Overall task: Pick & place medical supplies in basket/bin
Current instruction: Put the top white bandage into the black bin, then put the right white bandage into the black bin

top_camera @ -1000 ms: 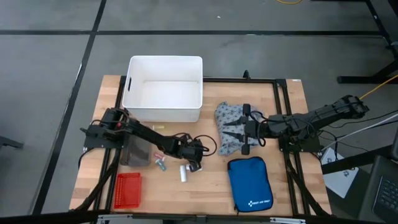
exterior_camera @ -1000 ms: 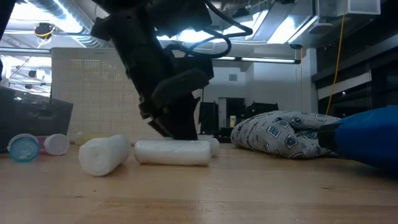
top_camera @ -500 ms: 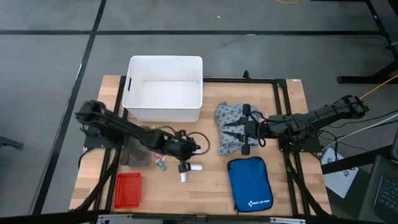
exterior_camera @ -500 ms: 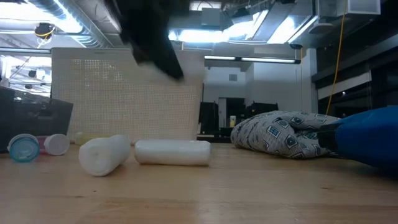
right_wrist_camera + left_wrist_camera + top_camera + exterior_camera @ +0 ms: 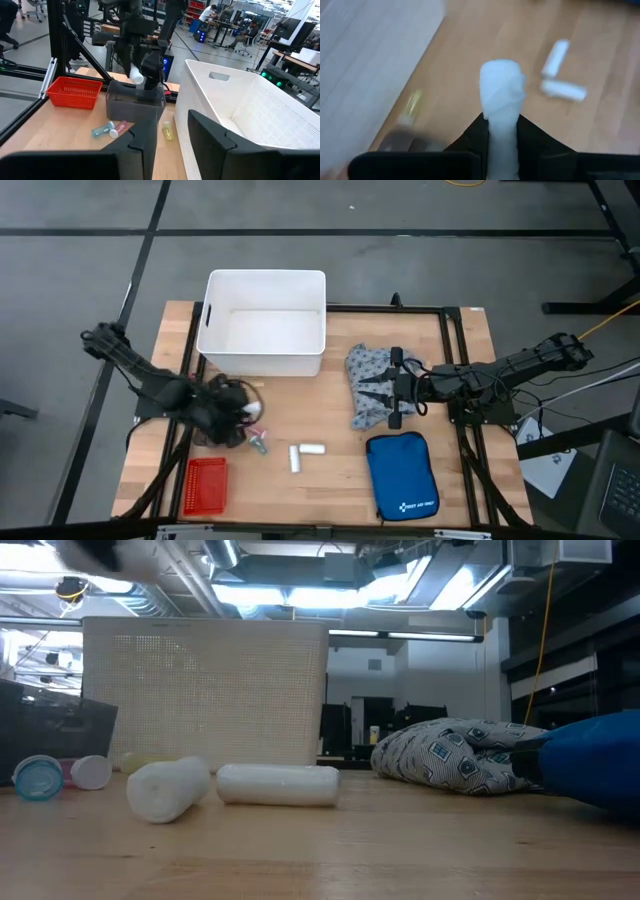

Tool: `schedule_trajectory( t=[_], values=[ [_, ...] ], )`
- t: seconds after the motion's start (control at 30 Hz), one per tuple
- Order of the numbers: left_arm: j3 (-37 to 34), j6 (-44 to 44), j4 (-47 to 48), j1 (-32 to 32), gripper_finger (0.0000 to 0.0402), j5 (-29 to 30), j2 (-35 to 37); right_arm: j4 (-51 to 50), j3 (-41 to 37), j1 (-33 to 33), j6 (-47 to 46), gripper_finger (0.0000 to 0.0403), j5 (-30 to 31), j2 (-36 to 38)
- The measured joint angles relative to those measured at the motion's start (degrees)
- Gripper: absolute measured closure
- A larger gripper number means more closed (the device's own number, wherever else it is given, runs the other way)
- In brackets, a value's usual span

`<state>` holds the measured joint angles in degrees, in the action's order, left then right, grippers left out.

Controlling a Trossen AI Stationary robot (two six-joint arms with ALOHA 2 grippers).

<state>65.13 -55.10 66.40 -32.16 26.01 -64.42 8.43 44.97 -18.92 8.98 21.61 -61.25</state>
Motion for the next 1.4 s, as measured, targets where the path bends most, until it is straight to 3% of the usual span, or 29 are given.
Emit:
schedule_trajectory(
  t=[0.23,0.57,0.8,0.9,1.03,1.17,1.27,1.4],
  values=[
    [-7.30,-18.13,8.10,-8.65,0.0348,-0.71,3.12,0.00,0.00,0.00,0.02,0.0292,-0.02,0.00],
    [-19.30,-34.23,8.21,-17.06,0.0343,-1.64,3.69,0.02,0.00,0.00,-0.62,0.0292,-0.15,0.00],
    [-20.17,-37.31,8.15,-19.26,0.0266,-2.48,3.69,-0.02,0.00,0.00,-0.62,0.0286,-0.15,0.00],
    [-19.13,-37.22,8.26,-19.24,0.0229,0.16,3.69,-0.02,0.00,0.00,-0.60,0.0277,-0.15,0.00],
    [-17.08,-34.46,8.43,-19.13,0.0199,5.14,3.69,-0.02,0.00,0.00,-0.59,0.0267,-0.15,0.00],
    [-14.28,-27.18,5.54,-18.10,0.0191,14.84,3.69,-0.02,0.00,0.00,-0.59,0.0266,-0.13,0.00],
    [-12.34,-15.78,-2.32,-15.27,0.0190,18.85,3.67,-0.02,0.00,0.00,-0.59,0.0267,-0.13,0.00],
    [-11.28,6.96,-17.39,-9.24,0.0193,15.18,0.70,-0.02,0.00,0.00,-0.59,0.0267,-0.11,0.00]
  ],
)
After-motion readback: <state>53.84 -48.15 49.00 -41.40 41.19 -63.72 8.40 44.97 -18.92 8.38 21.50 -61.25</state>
